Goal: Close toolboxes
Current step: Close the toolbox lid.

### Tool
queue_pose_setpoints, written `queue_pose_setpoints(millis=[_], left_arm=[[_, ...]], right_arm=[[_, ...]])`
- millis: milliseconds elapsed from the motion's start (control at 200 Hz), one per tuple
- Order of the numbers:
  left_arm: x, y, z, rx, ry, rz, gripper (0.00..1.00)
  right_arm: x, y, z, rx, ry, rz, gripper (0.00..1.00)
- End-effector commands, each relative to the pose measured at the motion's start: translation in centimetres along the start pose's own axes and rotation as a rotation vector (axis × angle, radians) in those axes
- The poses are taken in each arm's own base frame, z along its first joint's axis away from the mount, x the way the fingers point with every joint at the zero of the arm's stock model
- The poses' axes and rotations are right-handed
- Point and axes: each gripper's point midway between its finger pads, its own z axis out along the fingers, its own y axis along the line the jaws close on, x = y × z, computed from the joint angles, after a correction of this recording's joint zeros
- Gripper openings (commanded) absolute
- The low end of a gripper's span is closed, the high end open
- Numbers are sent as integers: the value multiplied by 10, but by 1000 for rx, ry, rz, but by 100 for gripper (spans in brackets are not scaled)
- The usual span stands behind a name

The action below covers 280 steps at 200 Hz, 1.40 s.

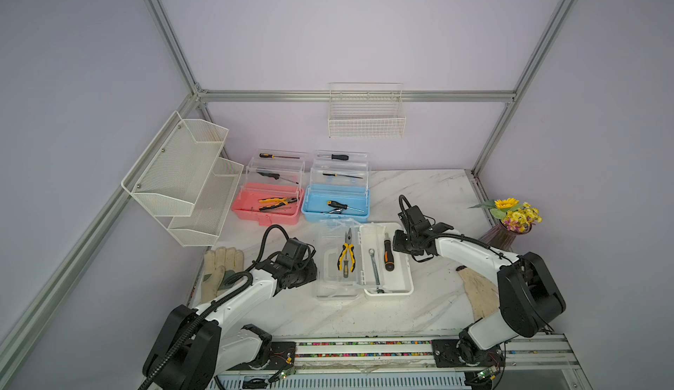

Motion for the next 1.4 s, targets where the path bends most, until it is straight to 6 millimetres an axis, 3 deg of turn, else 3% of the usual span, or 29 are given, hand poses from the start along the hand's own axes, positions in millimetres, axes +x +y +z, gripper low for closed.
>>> queue_pose_setpoints(millis=[0, 130, 500, 835, 960, 1140, 1220, 1395], left_arm=[[-5, -2, 4, -12, -19, -4, 30], [-6, -2, 4, -22, -15, 8, 16], [-25, -9, -20, -110, -31, 101, 2], [-37, -16, -61, -299, -60, 252, 0], [-44, -24, -79, -398, -74, 331, 0], [-52, -52, -100, -487, -102, 456, 0], [-52, -67, -98, -544, -95, 524, 0], [-49, -117, -107, -537, -126, 644, 0]], right_arm=[[10, 2, 5, -20, 27, -12, 42], [9, 2, 5, -18, 23, -19, 35], [15, -2, 5, 39, 26, -66, 19], [18, -6, 1, 111, 13, -97, 11], [16, 2, -1, 77, 6, -97, 10], [19, 14, -3, 25, 9, -121, 8], [19, 16, -4, 14, 7, -125, 8], [21, 22, -4, -22, 8, -125, 7]])
